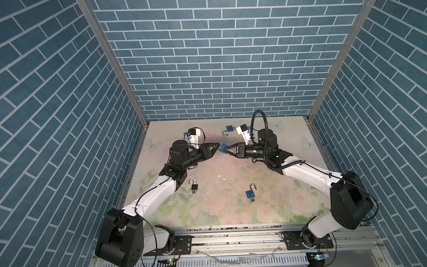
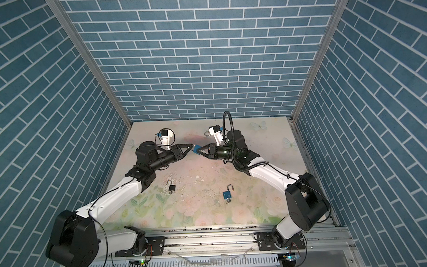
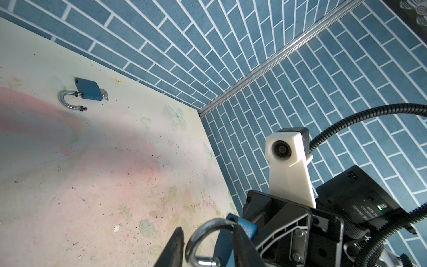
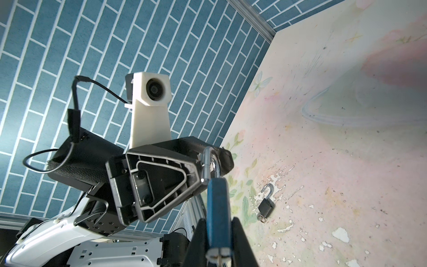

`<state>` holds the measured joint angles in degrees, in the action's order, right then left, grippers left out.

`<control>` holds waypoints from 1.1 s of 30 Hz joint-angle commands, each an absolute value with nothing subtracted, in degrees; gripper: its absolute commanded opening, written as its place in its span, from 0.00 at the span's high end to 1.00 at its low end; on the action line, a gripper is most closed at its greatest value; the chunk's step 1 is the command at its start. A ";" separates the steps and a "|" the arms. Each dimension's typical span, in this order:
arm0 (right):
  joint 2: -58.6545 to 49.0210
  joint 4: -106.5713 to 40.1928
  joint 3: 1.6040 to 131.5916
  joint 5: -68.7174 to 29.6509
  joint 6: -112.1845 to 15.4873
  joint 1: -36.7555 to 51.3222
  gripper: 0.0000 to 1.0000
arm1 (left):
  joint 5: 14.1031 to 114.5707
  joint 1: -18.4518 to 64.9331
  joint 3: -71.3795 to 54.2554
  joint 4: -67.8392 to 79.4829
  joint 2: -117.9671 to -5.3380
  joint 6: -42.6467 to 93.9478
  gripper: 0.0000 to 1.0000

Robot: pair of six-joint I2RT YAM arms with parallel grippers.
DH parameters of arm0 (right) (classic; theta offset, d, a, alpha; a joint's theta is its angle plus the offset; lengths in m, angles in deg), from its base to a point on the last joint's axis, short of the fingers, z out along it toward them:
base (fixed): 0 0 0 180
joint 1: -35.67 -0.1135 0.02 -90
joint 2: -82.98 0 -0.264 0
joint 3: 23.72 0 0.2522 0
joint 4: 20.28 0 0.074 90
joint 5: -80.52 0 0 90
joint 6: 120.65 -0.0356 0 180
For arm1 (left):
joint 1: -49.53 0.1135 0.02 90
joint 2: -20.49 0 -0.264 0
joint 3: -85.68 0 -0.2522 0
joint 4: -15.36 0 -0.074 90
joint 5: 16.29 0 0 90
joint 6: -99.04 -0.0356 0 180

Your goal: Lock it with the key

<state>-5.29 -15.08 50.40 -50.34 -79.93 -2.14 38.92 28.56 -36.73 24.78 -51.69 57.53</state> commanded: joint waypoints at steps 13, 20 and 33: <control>-6.04 -11.51 49.82 -51.95 -80.46 -2.10 1.00 | 39.02 31.54 -36.71 24.30 -48.62 57.03 0.62; -6.26 -10.84 49.99 -52.25 -80.75 -2.08 1.00 | 36.70 31.71 -35.41 23.56 -49.63 56.58 0.62; -6.73 -9.27 50.18 -53.38 -81.87 -2.13 1.00 | 34.49 31.70 -35.47 24.57 -50.97 57.00 0.64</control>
<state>-6.44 -13.44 50.10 -51.61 -80.01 -2.14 36.06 31.57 -36.64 23.34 -50.05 57.25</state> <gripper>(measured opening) 0.162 0.366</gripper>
